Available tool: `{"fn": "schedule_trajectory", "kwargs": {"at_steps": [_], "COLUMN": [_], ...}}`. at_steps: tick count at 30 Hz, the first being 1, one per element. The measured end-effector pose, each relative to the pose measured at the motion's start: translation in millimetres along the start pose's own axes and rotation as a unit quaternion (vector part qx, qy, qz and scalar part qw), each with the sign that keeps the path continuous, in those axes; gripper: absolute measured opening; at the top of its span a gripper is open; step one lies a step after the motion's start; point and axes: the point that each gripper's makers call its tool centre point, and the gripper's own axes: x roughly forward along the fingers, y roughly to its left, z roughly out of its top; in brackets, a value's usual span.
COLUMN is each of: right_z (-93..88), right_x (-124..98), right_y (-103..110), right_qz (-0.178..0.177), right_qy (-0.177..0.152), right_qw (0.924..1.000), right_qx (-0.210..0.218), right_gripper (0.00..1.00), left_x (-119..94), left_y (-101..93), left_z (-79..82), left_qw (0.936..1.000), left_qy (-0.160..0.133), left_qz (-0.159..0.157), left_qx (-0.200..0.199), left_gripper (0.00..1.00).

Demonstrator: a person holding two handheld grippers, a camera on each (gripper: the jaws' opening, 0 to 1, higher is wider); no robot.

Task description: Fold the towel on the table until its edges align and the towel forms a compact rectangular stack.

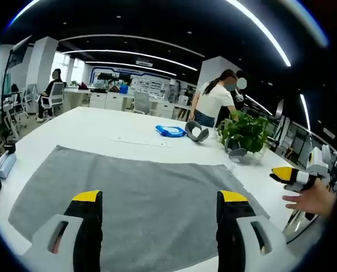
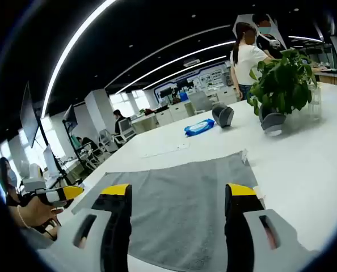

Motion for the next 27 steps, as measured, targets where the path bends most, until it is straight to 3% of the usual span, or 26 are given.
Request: {"fn": "schedule_trajectory", "kwargs": {"at_steps": [27], "right_z": [0.8], "right_x": [-0.7], "right_y": [-2.7], "right_qz": [-0.003], "right_qy": [-0.002], "right_qw": [0.9999], "right_qx": [0.012], "right_gripper": [0.62], "left_x": [-1.5], "left_y": [4.9], "left_z": [0.8], "left_qw": [0.9999], "left_qy": [-0.002], "left_qz": [0.003], "left_qx": [-0.017], "left_gripper": [0.8]}}
